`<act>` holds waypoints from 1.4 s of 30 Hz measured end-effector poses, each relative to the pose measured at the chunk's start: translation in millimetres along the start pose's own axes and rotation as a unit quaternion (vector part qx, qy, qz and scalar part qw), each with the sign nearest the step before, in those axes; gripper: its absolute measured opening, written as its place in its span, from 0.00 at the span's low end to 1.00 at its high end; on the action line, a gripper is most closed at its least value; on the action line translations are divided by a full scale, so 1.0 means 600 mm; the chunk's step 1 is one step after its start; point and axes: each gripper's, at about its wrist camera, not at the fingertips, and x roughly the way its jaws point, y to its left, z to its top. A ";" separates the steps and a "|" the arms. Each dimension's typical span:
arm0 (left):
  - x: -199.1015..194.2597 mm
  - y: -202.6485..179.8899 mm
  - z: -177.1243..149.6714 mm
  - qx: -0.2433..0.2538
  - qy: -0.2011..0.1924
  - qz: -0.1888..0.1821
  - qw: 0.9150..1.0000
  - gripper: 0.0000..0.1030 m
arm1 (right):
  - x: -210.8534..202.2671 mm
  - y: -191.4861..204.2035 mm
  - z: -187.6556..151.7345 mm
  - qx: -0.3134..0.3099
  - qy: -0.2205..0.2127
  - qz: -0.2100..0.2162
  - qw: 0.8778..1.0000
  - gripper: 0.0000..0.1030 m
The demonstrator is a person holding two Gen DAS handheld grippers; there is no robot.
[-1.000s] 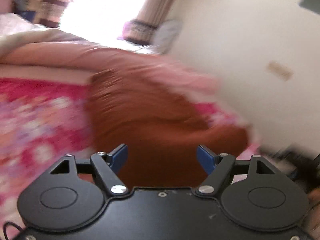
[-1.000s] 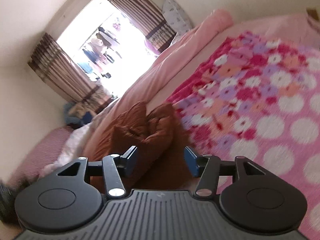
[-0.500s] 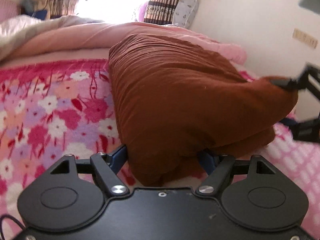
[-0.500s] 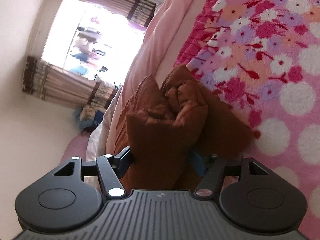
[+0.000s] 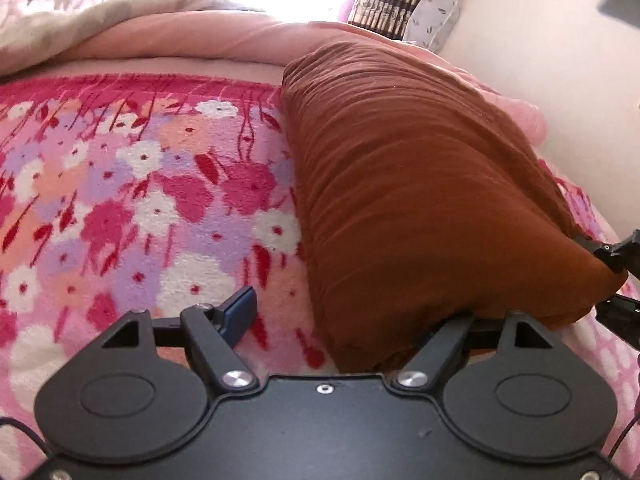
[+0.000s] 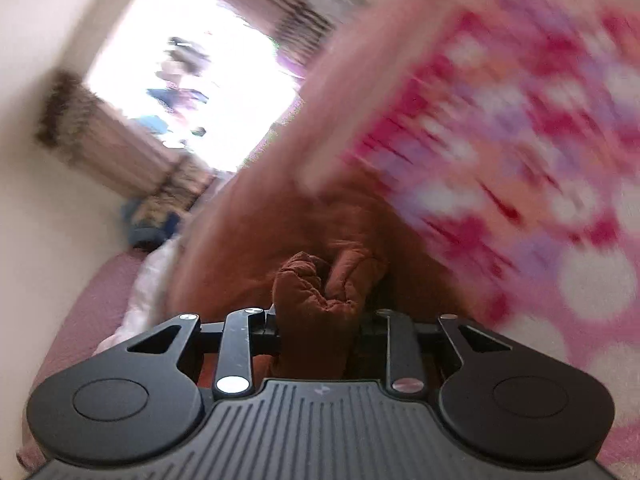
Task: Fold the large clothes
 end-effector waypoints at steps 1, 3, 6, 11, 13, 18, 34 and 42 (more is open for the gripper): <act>-0.001 -0.002 0.000 0.009 -0.001 0.002 1.000 0.79 | 0.002 -0.018 -0.002 0.006 0.002 0.023 1.000 0.31; 0.000 0.001 0.003 0.007 0.004 -0.002 1.000 0.79 | -0.002 -0.020 -0.003 -0.019 0.002 0.037 0.999 0.31; -0.009 0.004 0.008 0.006 0.014 -0.006 1.000 0.77 | -0.009 -0.002 -0.001 -0.042 0.008 0.029 0.999 0.38; -0.075 0.007 0.007 0.025 0.007 -0.022 0.999 0.75 | -0.063 0.036 0.014 -0.096 -0.020 -0.001 0.995 0.65; -0.108 0.008 0.018 0.028 -0.011 -0.026 0.999 0.75 | -0.098 0.059 0.015 -0.131 -0.050 -0.022 0.990 0.67; -0.158 -0.008 0.066 0.007 -0.069 -0.087 0.994 0.75 | -0.146 0.134 -0.002 -0.221 -0.104 -0.021 0.969 0.53; -0.035 -0.085 0.046 0.026 -0.023 -0.122 0.992 0.74 | -0.022 0.093 -0.051 -0.257 -0.014 -0.100 0.961 0.00; -0.085 -0.027 0.117 0.017 -0.069 -0.115 0.991 0.75 | -0.054 0.134 -0.001 -0.263 0.001 -0.034 0.964 0.32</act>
